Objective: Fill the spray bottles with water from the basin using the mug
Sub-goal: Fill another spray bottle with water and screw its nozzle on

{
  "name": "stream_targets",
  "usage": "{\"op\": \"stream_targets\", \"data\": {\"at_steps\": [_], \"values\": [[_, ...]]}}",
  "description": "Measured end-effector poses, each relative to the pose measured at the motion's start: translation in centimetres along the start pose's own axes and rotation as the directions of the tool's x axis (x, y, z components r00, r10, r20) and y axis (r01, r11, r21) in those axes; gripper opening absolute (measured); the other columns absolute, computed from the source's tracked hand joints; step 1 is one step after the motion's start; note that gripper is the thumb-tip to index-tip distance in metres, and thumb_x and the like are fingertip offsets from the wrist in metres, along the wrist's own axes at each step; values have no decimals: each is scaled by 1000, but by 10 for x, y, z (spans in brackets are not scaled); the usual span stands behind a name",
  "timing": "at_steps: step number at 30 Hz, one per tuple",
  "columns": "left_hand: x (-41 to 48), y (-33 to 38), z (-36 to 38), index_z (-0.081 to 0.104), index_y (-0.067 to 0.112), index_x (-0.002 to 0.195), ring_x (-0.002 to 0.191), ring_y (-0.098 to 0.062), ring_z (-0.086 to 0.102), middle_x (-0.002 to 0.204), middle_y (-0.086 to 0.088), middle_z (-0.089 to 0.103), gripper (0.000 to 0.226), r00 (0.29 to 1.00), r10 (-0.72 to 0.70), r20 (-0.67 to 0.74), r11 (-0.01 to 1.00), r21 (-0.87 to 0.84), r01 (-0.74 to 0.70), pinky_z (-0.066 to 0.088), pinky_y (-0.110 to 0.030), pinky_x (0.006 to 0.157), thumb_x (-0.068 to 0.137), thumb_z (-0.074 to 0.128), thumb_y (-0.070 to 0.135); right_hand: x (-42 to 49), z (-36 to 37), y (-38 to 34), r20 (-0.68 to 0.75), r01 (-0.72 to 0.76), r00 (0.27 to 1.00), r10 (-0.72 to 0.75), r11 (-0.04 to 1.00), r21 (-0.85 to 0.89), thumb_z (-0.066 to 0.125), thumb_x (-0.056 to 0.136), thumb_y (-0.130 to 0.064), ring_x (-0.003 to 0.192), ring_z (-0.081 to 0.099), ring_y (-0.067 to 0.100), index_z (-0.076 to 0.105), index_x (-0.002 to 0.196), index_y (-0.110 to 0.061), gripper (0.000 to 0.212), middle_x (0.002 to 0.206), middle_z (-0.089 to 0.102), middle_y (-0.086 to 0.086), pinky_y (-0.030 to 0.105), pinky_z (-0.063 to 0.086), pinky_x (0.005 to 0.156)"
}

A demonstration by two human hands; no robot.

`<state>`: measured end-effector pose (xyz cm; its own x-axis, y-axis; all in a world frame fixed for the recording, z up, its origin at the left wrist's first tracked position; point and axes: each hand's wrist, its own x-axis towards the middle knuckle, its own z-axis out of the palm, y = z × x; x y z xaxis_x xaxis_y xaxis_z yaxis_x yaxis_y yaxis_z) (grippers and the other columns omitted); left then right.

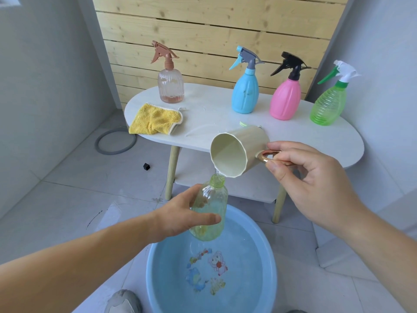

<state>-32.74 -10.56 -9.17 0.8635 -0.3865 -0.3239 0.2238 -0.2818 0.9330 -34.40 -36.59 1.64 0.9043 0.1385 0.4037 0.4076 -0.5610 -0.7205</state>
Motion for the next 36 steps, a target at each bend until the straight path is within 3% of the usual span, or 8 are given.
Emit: {"op": "stream_targets", "data": {"at_steps": [8,13,21,31,36], "values": [[0,0,-1,58,46,131,113,-8,68,121,11,70,72,1000,0,-8,1000,4,0,59,-34,96,66,88,45,0,-1,-1,-11,47,999,-47,997,-65,65,91,-21,109,63,1,76,87,-15,13,120,67,-7,13,46,91],[-1,1,1,57,45,132,110,-7,69,119,12,71,69,1000,-4,-7,1000,7,4,58,-28,90,70,87,41,-1,-1,-2,-11,71,997,-72,995,-73,65,90,-24,107,64,5,74,86,-20,11,122,66,-10,27,52,79],[-1,2,1,57,44,132,112,-9,69,121,10,70,69,1000,-10,-11,1000,17,11,59,-30,91,70,86,40,-1,-2,-1,-5,127,992,-128,984,-127,67,92,-25,108,64,8,73,86,-23,9,125,65,-10,20,50,80],[-1,1,1,57,44,131,108,-6,70,119,11,71,67,1000,-13,-10,1000,13,13,58,-26,86,71,86,39,-1,1,2,-7,226,973,-232,953,-203,60,90,-35,111,63,18,73,87,-14,24,128,63,-11,36,50,97],[0,1,1,57,44,132,111,-9,70,121,9,71,69,1000,-21,-8,1000,5,21,60,-34,95,71,87,38,-1,2,3,25,302,952,-306,920,-251,57,92,-32,109,61,23,73,86,-12,26,129,63,0,39,49,95]]}}
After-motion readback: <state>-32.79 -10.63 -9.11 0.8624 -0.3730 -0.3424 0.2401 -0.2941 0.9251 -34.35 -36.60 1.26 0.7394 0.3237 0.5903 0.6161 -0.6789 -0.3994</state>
